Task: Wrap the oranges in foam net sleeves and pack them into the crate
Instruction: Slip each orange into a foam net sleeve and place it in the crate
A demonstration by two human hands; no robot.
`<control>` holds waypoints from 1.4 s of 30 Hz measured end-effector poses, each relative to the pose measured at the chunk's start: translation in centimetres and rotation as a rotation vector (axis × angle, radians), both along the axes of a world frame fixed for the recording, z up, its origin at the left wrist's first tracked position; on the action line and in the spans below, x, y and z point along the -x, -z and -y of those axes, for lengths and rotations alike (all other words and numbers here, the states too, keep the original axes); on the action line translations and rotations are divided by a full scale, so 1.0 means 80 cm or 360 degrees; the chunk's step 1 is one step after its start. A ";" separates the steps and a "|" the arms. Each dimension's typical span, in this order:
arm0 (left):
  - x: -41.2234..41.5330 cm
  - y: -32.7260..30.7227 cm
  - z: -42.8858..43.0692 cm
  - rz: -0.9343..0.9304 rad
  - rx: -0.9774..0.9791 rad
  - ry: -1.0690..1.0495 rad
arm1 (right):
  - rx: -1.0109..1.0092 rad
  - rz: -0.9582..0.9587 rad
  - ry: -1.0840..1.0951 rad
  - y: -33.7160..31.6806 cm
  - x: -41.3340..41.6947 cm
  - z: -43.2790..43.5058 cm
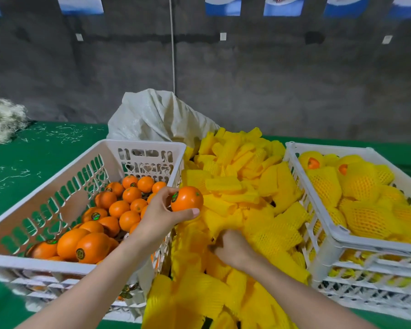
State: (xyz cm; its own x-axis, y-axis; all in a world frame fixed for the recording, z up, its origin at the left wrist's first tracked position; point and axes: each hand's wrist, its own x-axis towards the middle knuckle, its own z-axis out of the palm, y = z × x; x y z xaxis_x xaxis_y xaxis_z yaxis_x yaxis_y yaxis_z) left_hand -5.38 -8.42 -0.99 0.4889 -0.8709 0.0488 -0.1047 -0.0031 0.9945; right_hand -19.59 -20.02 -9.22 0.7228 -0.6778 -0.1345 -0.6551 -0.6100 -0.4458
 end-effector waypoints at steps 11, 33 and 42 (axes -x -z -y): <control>-0.001 0.010 0.000 -0.0244 0.0151 0.0271 | 0.0006 0.0531 0.0040 -0.035 0.023 -0.005; 0.025 0.003 0.071 -0.0934 0.0008 0.0353 | -0.0748 0.0948 -0.0113 -0.127 0.071 0.009; 0.026 0.000 0.068 -0.0921 -0.0129 0.0291 | -0.1108 0.1193 -0.0233 -0.132 0.004 -0.029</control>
